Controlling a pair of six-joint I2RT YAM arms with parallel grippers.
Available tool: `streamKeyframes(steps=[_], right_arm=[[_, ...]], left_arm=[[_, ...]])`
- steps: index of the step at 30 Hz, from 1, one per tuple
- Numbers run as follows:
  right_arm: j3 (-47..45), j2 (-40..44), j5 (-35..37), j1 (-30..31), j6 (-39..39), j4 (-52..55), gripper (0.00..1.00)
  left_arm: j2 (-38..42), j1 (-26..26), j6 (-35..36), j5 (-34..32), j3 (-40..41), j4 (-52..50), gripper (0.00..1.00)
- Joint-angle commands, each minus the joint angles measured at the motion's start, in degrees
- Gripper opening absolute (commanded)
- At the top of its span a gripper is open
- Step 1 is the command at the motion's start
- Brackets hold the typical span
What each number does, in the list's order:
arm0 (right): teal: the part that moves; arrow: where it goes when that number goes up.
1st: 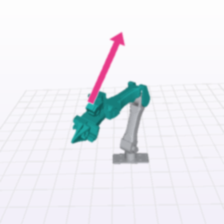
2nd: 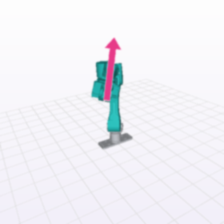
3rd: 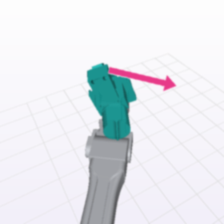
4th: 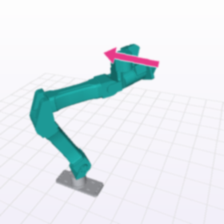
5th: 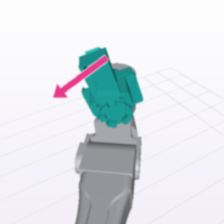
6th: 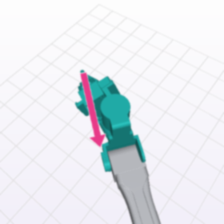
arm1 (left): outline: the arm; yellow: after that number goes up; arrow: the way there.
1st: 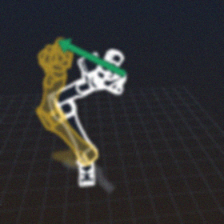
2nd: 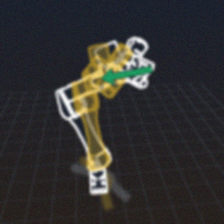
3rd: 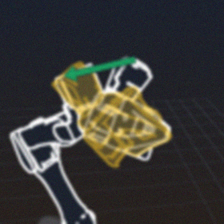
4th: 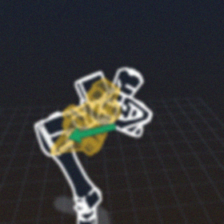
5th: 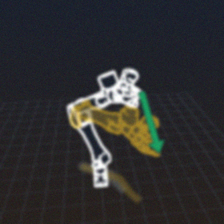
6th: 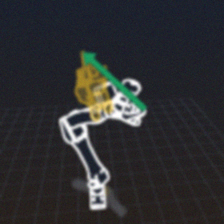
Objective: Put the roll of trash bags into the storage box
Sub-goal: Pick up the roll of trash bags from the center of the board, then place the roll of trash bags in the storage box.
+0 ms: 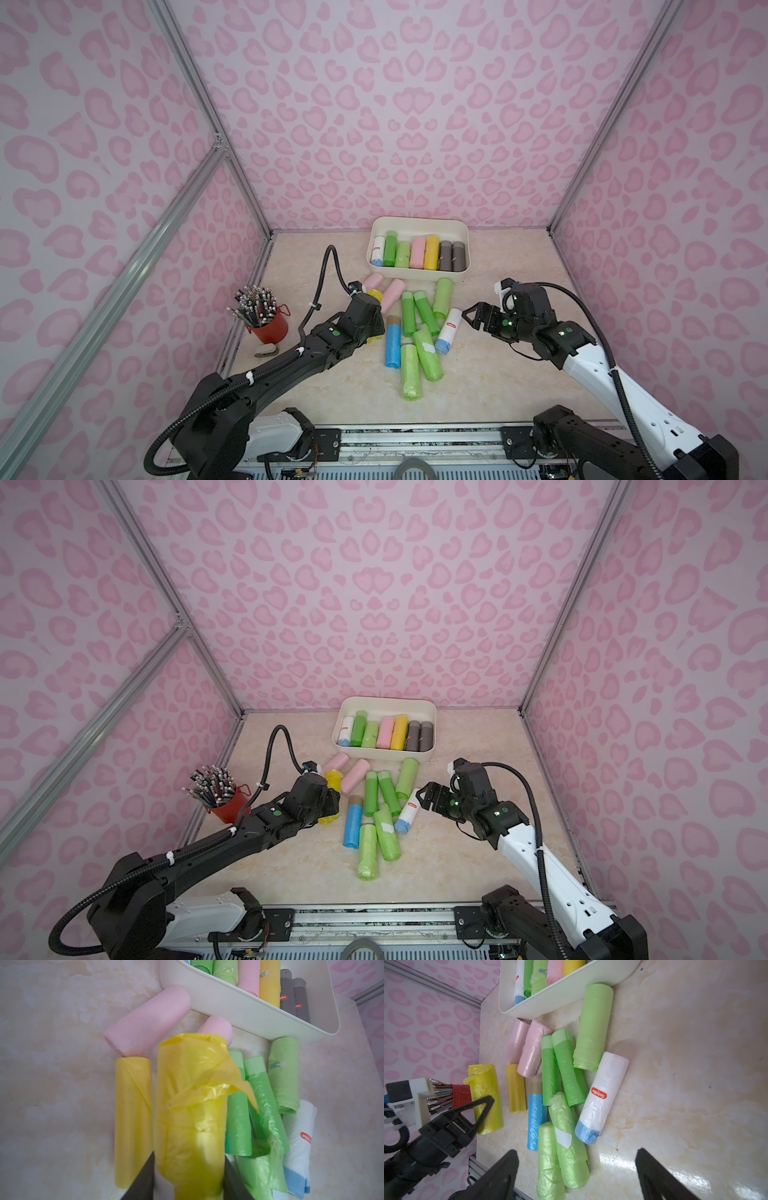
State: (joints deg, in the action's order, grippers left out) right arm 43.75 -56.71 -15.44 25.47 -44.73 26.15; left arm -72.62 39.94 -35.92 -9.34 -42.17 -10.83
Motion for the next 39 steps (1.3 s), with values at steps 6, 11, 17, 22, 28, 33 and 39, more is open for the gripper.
streamKeyframes(steps=[6, 11, 17, 22, 28, 33, 39], right_arm=[[-1.36, -0.16, -0.38, 0.01, -1.67, -2.93, 0.89], [-1.52, -0.50, -0.29, 0.01, -1.59, -3.57, 0.89], [-0.90, -0.03, -0.69, 0.01, -2.02, -3.63, 0.90], [0.09, 0.98, -0.91, 0.01, -2.55, -3.39, 0.89], [1.51, 0.25, -1.59, 0.01, -1.51, -2.35, 0.90], [2.21, -0.50, -1.31, 0.01, -1.24, -2.42, 0.90], [2.74, -0.94, -0.03, -0.07, -0.06, -2.38, 0.90]], left_arm=[[-3.13, 0.54, 0.13, -0.44, -3.89, 1.78, 0.30], [-5.71, 0.57, 2.00, -0.30, -8.18, 1.39, 0.29], [-10.05, 0.49, 5.40, -2.29, -16.02, -0.57, 0.29], [-13.55, 0.31, 7.04, -1.60, -21.33, 0.49, 0.28], [-19.12, 0.27, 7.79, 0.54, -26.96, 0.70, 0.27], [-23.56, -0.75, 9.62, 1.35, -32.01, -0.29, 0.27], [-29.19, -4.08, 12.28, 3.02, -39.69, -2.12, 0.27]])
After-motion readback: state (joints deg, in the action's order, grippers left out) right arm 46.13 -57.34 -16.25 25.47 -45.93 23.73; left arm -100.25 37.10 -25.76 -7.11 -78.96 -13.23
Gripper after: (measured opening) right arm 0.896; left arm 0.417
